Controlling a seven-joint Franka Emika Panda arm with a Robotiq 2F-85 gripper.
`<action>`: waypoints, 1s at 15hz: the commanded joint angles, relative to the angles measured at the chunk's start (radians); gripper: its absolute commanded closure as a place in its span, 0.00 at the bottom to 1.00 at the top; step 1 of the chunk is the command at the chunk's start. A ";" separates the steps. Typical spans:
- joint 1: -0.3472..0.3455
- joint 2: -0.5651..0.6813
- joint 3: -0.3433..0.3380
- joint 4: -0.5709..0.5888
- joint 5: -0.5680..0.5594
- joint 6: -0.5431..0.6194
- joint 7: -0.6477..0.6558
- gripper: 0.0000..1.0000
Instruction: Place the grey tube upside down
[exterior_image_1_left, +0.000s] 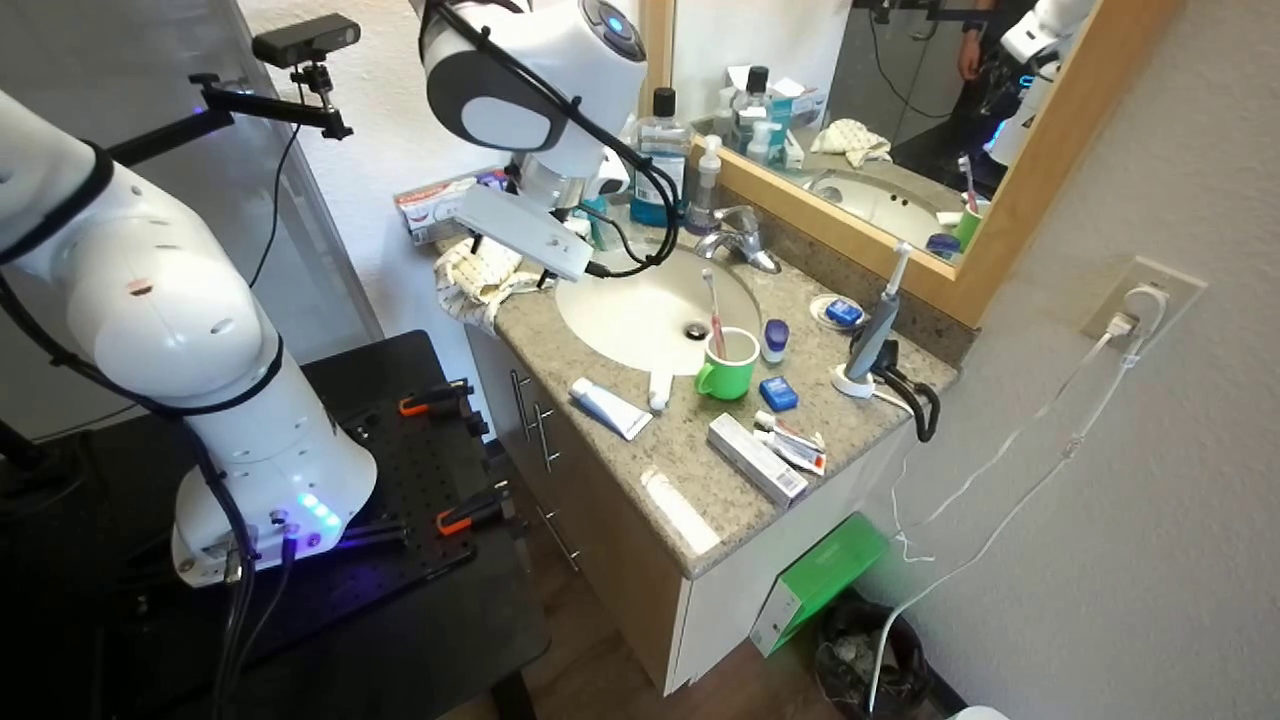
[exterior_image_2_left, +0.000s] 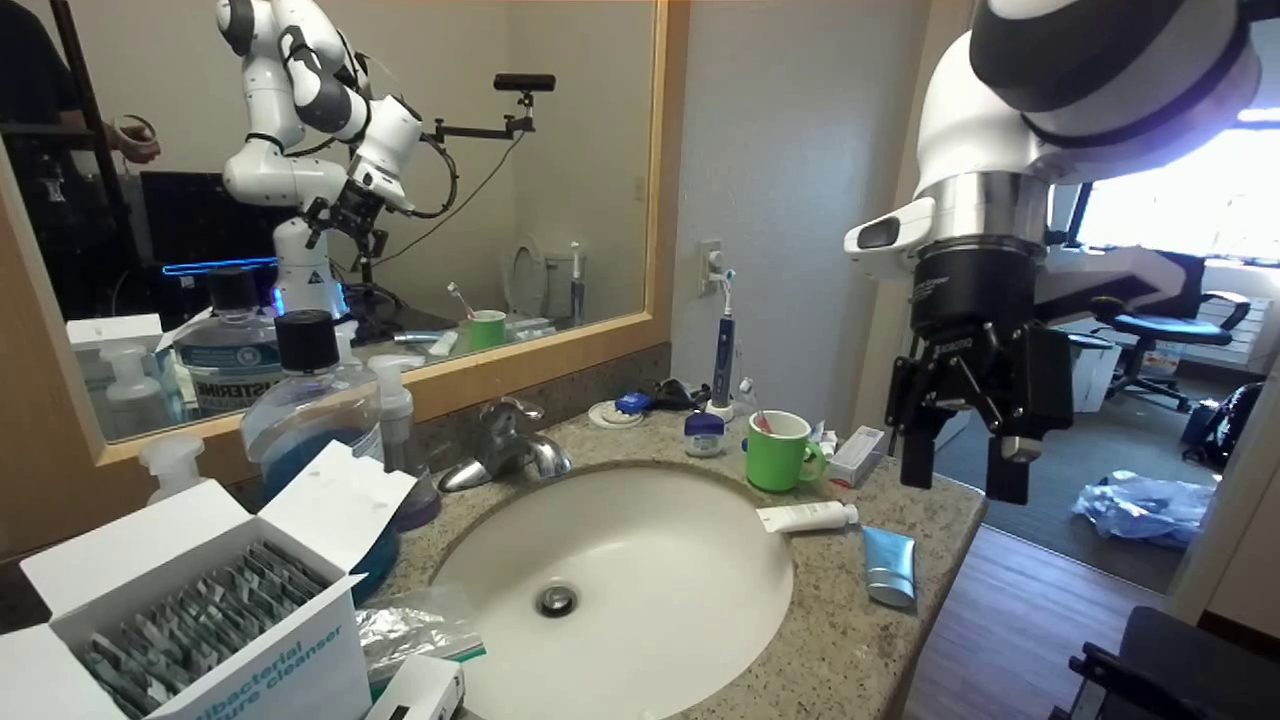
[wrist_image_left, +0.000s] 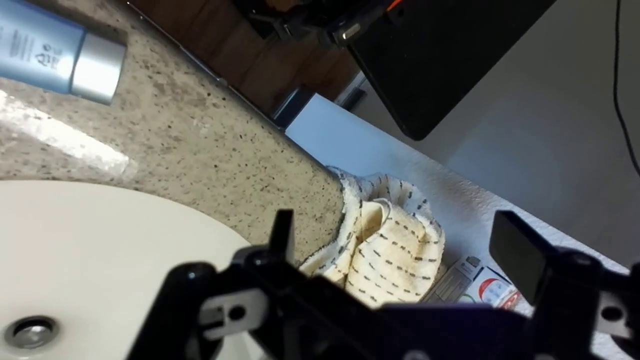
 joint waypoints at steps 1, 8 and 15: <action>-0.062 0.018 0.063 0.009 0.022 -0.011 -0.018 0.00; -0.107 0.058 0.066 0.012 -0.044 0.022 -0.288 0.00; -0.194 0.233 0.056 0.039 -0.026 0.071 -0.696 0.00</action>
